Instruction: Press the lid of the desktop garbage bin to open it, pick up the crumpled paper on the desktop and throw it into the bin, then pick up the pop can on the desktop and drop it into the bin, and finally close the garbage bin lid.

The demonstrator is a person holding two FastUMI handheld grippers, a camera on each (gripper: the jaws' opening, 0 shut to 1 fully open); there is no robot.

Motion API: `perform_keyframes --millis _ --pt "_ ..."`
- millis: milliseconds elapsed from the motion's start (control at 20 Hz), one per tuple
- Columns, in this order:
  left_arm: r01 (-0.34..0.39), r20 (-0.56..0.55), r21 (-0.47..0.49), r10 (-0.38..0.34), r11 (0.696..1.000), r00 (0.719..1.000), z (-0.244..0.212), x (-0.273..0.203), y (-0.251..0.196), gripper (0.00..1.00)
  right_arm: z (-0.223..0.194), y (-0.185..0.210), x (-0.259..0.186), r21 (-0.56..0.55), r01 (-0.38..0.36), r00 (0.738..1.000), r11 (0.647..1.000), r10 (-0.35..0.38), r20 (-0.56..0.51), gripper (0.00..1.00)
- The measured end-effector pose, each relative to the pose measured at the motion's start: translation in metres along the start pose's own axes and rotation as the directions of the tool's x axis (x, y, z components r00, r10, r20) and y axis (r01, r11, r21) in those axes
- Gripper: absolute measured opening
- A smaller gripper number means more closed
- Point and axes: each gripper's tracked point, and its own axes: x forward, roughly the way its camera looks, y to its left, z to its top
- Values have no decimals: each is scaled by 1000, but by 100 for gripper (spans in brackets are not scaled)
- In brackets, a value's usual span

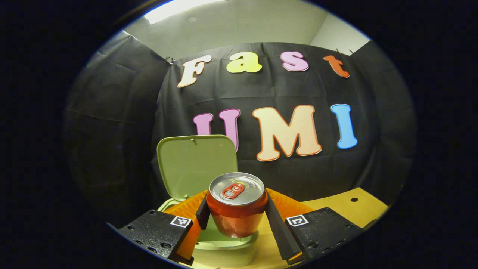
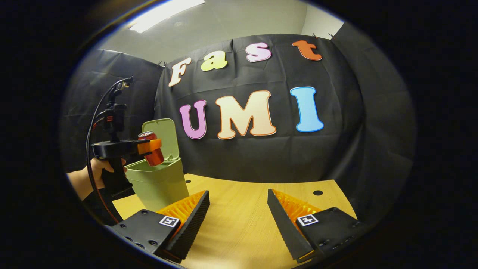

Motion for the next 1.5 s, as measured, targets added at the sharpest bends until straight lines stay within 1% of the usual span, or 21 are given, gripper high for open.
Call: perform_keyframes --millis 100,250,350,450,500,650,700,800,850,900,950,1050,1100,1150,1250,1300,1350,1400,1450,1500 --pt "-21 -32 -6 21 1000 999 -18 8 18 77 0 -1 6 -2 15 1000 1000 -15 -6 98" --pt "-37 -65 -34 34 999 997 -38 13 33 77 1 3 11 -4 28 1000 1000 -28 -9 99" --pt "-38 -65 -34 35 999 997 -44 13 39 78 -1 6 12 -12 29 999 1000 -29 -17 99" --pt "-27 -28 -31 26 999 999 -33 12 41 79 -1 10 13 -14 28 999 1000 -29 -20 99" --pt "-27 -5 -19 26 999 1000 -25 11 43 85 -1 13 12 -13 27 999 1000 -27 -19 99" --pt "-27 21 26 27 999 999 -2 15 47 95 0 19 10 -15 26 1000 1000 -26 -11 99" --pt "-18 21 35 17 999 1000 7 16 47 93 1 22 8 -17 28 1000 999 -28 -4 99" --pt "-8 50 25 6 1000 999 31 18 49 96 2 24 7 -16 32 999 999 -32 5 99" --pt "2 58 9 -3 1000 998 41 21 49 97 2 25 7 -10 32 999 999 -32 6 98" --pt "8 61 -12 -8 1000 998 51 26 49 93 2 28 8 -6 34 999 999 -34 7 98" --pt "13 66 -33 -11 999 998 61 32 51 97 3 28 8 -4 39 999 999 -39 11 98" --pt "18 76 -57 -13 998 997 81 46 57 97 4 28 10 7 53 998 999 -53 18 98" --pt "16 89 -56 -11 998 996 92 53 62 93 4 30 11 23 54 998 998 -54 17 98" --pt "16 99 -50 -11 999 995 102 62 67 97 2 32 12 36 55 998 998 -56 15 98" --pt "26 99 -43 -21 999 995 115 80 71 97 1 29 15 36 79 997 996 -80 15 98" --pt "28 91 -42 -24 999 996 116 89 73 93 2 27 15 33 92 995 995 -93 22 99" --pt "26 88 -43 -23 999 996 118 98 76 97 4 26 16 33 106 994 994 -107 27 99" --pt "29 89 -46 -25 999 996 120 106 78 93 3 23 17 37 121 992 992 -123 32 99" --pt "29 89 -43 -25 999 996 120 112 78 96 3 22 17 50 133 990 990 -135 30 99" --pt "30 86 -37 -26 999 996 117 117 79 93 1 22 17 66 142 989 988 -144 29 98"
